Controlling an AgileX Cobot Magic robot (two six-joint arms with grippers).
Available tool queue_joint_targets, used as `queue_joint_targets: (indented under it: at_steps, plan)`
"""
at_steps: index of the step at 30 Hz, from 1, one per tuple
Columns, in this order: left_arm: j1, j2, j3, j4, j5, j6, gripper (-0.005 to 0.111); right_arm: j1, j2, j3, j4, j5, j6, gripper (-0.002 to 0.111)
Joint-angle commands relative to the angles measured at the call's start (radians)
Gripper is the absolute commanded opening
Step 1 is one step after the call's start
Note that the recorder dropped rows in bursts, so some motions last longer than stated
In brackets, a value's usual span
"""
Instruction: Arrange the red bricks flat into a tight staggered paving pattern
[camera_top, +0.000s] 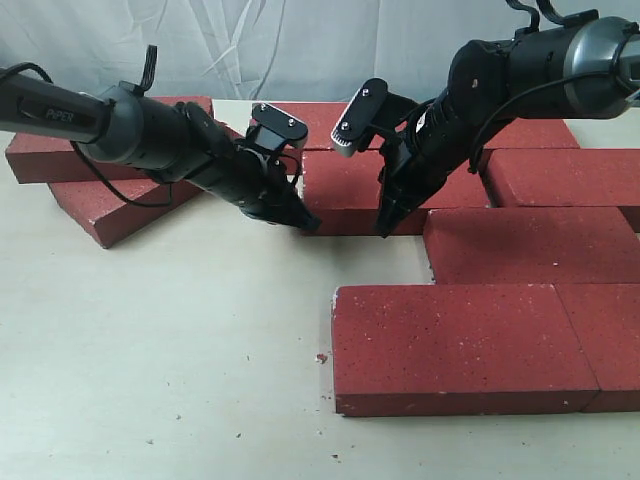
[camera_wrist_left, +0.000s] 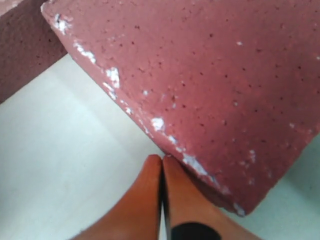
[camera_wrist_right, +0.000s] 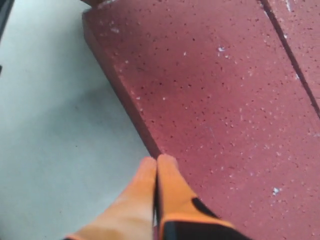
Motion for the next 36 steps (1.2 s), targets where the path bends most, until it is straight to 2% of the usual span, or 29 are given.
queue_joint_targets:
  at_steps: [1, 18, 26, 29, 36]
  plan:
    - [-0.015, 0.022, -0.002, -0.032, 0.007, 0.003, 0.0, -0.005, -0.009, -0.003, 0.001, -0.006, 0.001, -0.001]
    - [-0.081, 0.081, -0.088, -0.09, 0.02, 0.027, 0.0, -0.005, -0.009, -0.003, -0.003, -0.023, 0.001, -0.001]
    - [-0.091, 0.093, -0.11, -0.087, 0.056, 0.031, 0.0, -0.005, -0.009, -0.003, -0.003, -0.023, 0.001, -0.001]
    - [-0.091, 0.091, -0.112, -0.037, 0.06, 0.029, 0.0, -0.005, -0.009, -0.003, -0.003, -0.023, 0.001, -0.001]
    - [-0.031, 0.077, -0.112, 0.154, 0.102, -0.146, 0.0, -0.005, -0.009, -0.003, -0.003, -0.025, 0.001, -0.001]
